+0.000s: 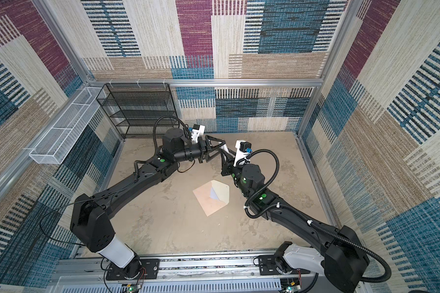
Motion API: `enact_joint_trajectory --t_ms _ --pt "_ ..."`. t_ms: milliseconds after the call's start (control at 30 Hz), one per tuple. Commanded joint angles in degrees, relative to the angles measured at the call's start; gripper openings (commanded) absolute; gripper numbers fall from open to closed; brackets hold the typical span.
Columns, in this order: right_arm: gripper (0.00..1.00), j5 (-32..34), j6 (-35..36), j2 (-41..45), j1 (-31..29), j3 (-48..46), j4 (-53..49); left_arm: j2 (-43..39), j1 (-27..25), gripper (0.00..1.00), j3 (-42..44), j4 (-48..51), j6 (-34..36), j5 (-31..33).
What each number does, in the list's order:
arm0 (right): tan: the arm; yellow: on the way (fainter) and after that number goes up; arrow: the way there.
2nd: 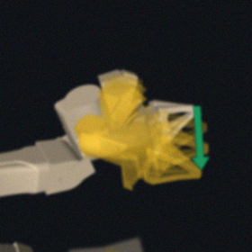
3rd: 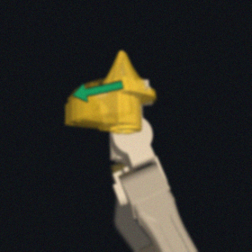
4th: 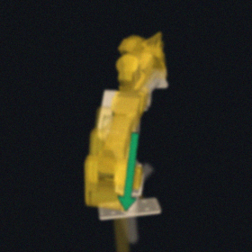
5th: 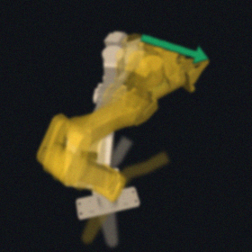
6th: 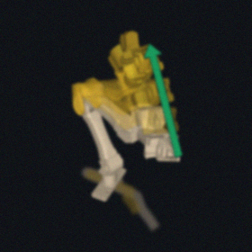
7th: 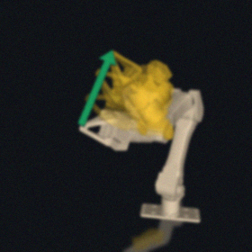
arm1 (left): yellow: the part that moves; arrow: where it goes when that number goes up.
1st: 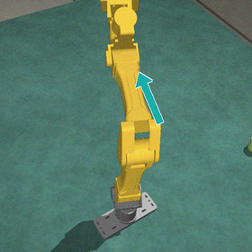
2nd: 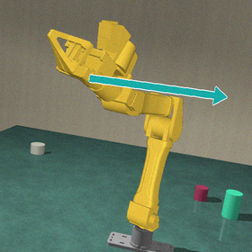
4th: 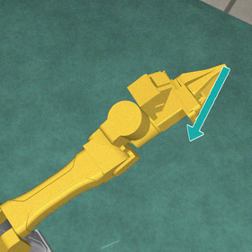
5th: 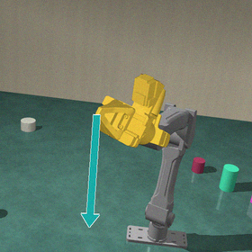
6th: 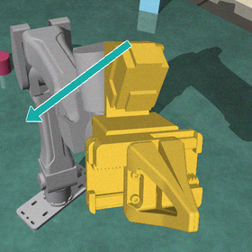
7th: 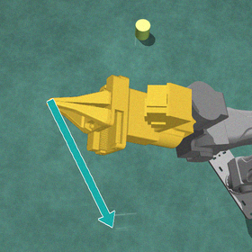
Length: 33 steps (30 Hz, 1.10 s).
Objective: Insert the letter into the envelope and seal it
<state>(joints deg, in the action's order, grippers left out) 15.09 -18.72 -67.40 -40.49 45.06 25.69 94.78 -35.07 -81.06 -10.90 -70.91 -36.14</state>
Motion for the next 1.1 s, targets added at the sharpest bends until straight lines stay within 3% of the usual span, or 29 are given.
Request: enact_joint_trajectory --t_ms 0,200,367,633,733,900,1067 --pt "0.00 -1.22 -1.42 -0.54 -0.11 0.61 3.33 1.42 -0.78 0.62 -1.69 -2.65 -1.33 0.65" --pt "0.03 -2.50 -1.93 -1.44 -0.11 1.16 3.27 2.98 -1.58 0.50 -3.56 -3.25 -1.72 0.10" --pt "0.11 -3.70 -1.81 -0.54 -0.11 0.14 3.20 2.98 -1.54 0.35 -3.76 -3.17 -2.08 -0.84" --pt "0.21 -7.39 -1.37 1.45 -0.12 -2.28 2.98 3.75 -1.58 0.19 -4.43 -2.86 -2.33 -1.23" --pt "0.29 -9.08 -0.76 2.42 -0.12 -2.88 2.40 4.33 -1.47 0.15 -4.90 -2.60 -2.23 -1.56" --pt "0.51 -12.90 1.83 4.76 -0.12 -3.43 -1.89 4.27 -1.05 0.11 -5.81 0.41 -0.28 -1.27" --pt "0.59 -14.96 4.52 7.96 -0.06 -4.72 -7.45 4.22 -0.73 0.07 -7.40 5.30 3.75 -1.43"
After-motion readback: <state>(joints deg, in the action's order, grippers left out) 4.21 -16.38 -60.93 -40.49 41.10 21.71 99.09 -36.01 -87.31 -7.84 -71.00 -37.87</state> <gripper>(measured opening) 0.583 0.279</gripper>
